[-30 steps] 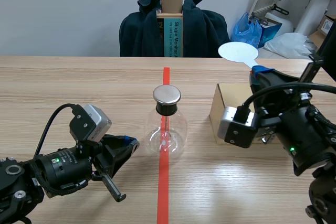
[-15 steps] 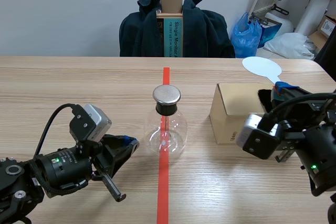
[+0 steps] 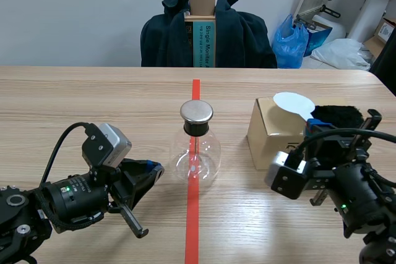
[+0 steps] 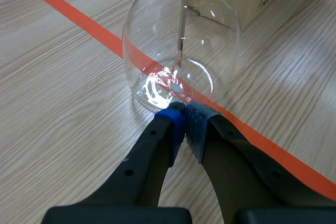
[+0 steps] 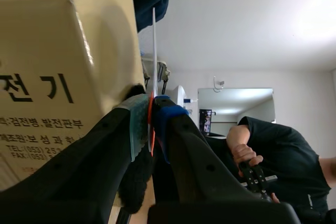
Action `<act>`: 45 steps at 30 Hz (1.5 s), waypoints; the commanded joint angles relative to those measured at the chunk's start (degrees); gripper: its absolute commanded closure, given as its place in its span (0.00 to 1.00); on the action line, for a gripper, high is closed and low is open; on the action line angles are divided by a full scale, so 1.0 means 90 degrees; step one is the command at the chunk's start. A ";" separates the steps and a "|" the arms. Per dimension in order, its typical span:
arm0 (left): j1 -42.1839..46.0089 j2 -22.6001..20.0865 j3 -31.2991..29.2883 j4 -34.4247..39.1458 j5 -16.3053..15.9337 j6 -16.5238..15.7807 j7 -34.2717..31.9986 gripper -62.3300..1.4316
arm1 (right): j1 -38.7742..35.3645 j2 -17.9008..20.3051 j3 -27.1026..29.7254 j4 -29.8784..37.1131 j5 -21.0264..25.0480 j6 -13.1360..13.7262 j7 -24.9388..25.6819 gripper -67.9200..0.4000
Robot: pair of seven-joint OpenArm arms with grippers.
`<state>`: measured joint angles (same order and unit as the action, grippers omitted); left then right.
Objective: Do the electroscope experiment.
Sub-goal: 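Put the plate down on the right, then return to the home posture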
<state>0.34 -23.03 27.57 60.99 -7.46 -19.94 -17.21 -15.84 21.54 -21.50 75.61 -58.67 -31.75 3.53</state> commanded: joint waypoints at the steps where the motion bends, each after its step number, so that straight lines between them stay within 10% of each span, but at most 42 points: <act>1: -0.0005 0.0032 -0.0066 0.0170 -0.0039 -0.0012 -0.0085 0.95 | 0.0085 -0.0019 -0.0015 0.0080 0.0000 -0.0085 0.0010 0.98; 7: -0.0005 0.0029 -0.0066 0.0170 -0.0039 -0.0012 -0.0085 0.95 | 0.0068 -0.0032 -0.0078 0.0073 0.0248 -0.0041 0.0027 0.94; 22: -0.0002 0.0029 -0.0066 0.0170 -0.0039 -0.0012 -0.0085 0.95 | 0.0046 -0.0024 -0.0078 0.0073 0.0772 -0.0046 -0.0362 0.32; 37: -0.0005 -0.0005 -0.0066 0.0170 -0.0041 -0.0012 -0.0083 0.95 | -0.0151 0.0117 -0.0075 0.0073 0.0969 -0.0090 -0.0318 0.30; 45: 0.0386 -0.0401 -0.0095 0.0828 -0.0041 -0.0012 -0.0066 0.95 | -0.0801 0.0668 0.0022 0.0233 0.2229 -0.0316 0.0049 0.30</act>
<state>2.46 -25.02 27.55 65.14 -7.49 -19.92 -16.99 -23.40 26.04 -22.39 75.42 -39.20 -33.28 3.51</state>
